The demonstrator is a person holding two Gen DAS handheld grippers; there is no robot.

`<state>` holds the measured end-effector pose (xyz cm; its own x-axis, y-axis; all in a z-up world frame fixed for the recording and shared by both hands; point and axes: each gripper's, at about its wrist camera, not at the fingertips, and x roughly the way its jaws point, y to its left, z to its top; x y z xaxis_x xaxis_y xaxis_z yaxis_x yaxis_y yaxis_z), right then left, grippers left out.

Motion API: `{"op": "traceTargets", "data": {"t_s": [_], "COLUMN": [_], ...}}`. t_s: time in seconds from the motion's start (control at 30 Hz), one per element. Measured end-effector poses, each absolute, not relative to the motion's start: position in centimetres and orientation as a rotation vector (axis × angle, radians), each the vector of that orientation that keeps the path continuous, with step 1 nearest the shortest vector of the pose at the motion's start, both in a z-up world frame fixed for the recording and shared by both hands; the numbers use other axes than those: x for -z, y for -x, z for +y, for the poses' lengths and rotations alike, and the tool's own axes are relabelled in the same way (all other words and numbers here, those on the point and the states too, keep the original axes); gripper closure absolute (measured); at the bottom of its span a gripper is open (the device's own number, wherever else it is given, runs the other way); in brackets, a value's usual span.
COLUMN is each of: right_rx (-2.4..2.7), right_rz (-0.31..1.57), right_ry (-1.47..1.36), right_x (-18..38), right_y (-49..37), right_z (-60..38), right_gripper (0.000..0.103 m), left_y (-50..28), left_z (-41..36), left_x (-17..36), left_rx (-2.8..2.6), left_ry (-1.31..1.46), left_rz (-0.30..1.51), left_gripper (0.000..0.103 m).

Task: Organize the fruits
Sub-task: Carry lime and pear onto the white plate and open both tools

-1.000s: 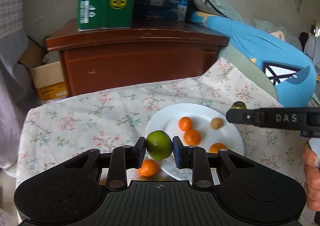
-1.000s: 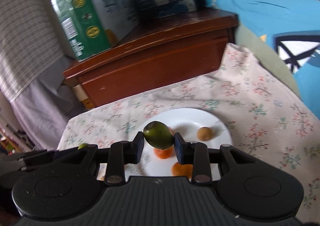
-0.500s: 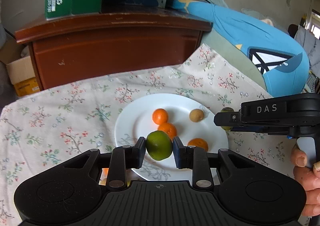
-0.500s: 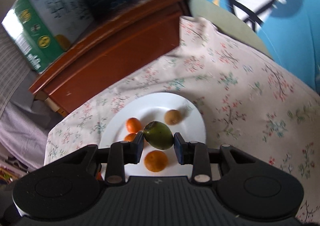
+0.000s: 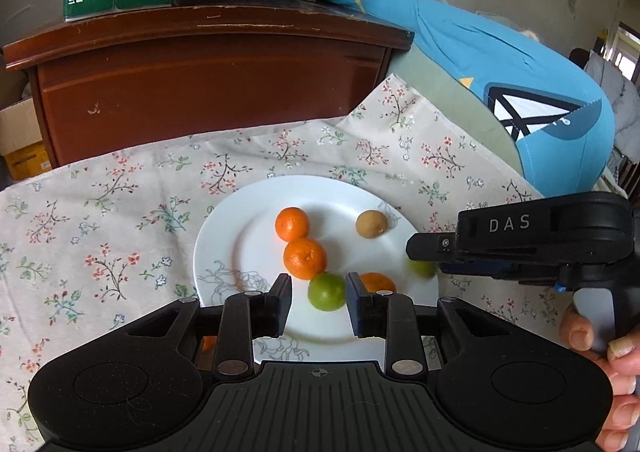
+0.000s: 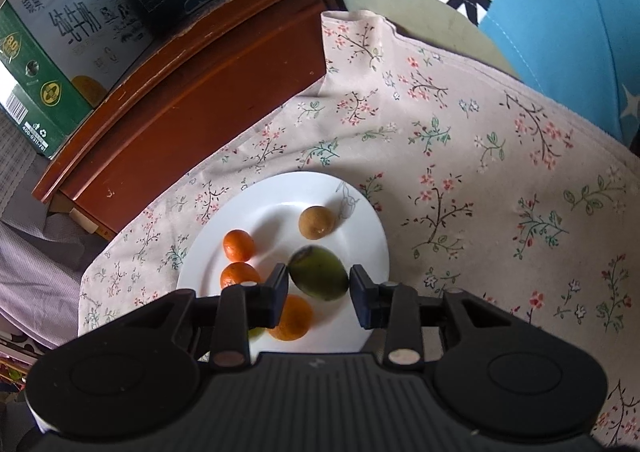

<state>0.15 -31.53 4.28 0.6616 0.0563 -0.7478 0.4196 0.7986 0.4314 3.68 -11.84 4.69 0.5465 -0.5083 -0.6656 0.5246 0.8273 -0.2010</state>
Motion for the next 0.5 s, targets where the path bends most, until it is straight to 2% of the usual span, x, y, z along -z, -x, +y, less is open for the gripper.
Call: {"op": "traceTargets", "data": {"t_s": [0.1,0.17,0.2,0.27,0.37,0.5], "right_rx": [0.221,0.214,0.209,0.201,0.184,0.161], "right_rz": [0.819,0.807,0.803,0.803,0.802,0.804], "right_ry": [-0.624,-0.630,-0.633,-0.633,-0.622,-0.604], "right_x": [-4.5,-4.6,-4.7,-4.8,-4.8,-4.9], "right_y": [-0.1,0.0,0.0,-0.1,-0.2,-0.2], "right_z": [-31.5,-31.6,-31.6,-31.5,-31.3,-30.8], "right_gripper": [0.068,0.068,0.068,0.068,0.068,0.067], "left_y": [-3.6,-3.5,-3.5,-3.5,-4.0,-4.6], "left_z": [-11.7,-11.6,-11.5,-11.3,-10.8,-9.8], "left_x": [-5.1,-5.4,-5.5,-5.8,-6.0,-6.5], "left_rx": [0.617,0.605,0.593,0.570,0.550,0.499], "left_ry": [-0.008,-0.010,-0.012,-0.009,-0.006,-0.020], "left_rz": [0.776,0.764,0.758,0.756,0.774,0.794], "left_gripper": [0.073,0.060,0.049,0.039,0.038,0.030]}}
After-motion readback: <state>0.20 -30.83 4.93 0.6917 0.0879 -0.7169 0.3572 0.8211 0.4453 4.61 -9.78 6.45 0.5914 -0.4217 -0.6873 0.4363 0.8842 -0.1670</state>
